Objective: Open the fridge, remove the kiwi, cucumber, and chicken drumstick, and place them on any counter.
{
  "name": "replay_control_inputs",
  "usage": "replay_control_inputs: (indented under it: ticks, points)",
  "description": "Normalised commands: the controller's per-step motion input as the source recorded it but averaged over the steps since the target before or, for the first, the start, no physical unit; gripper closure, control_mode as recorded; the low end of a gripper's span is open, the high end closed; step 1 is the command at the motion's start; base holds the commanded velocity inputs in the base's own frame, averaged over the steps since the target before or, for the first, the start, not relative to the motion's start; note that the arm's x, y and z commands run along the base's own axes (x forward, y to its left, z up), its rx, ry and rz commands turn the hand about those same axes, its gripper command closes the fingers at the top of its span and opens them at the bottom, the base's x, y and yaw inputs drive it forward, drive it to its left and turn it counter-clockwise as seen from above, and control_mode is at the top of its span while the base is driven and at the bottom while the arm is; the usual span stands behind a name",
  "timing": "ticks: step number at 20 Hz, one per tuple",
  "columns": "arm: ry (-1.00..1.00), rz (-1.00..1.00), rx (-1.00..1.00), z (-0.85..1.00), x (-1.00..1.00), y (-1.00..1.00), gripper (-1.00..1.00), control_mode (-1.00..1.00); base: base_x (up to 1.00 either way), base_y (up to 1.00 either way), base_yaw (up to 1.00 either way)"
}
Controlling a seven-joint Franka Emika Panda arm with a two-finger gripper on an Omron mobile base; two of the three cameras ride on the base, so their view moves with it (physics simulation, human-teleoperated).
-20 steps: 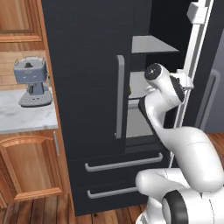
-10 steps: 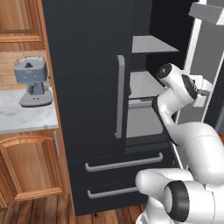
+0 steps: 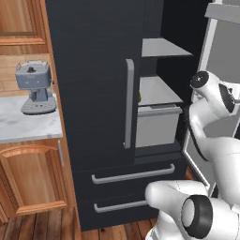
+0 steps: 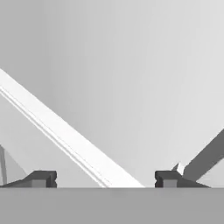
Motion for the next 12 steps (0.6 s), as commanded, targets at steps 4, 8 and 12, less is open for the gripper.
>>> replay_control_inputs:
  ticks: [4, 8, 12]
  points:
    - [-0.37, 0.1, -0.19, 0.84, -0.59, 0.89, -1.0, -1.0, 0.0, 0.0, 0.0]
    - [-0.27, 0.09, -0.26, 1.0, -0.51, 0.96, -1.0, -1.0, 0.0, 0.0, 0.0]
    - [0.09, 0.31, -0.11, 0.63, -0.19, 1.0, -1.0, -1.0, 0.0, 0.0, 0.0]
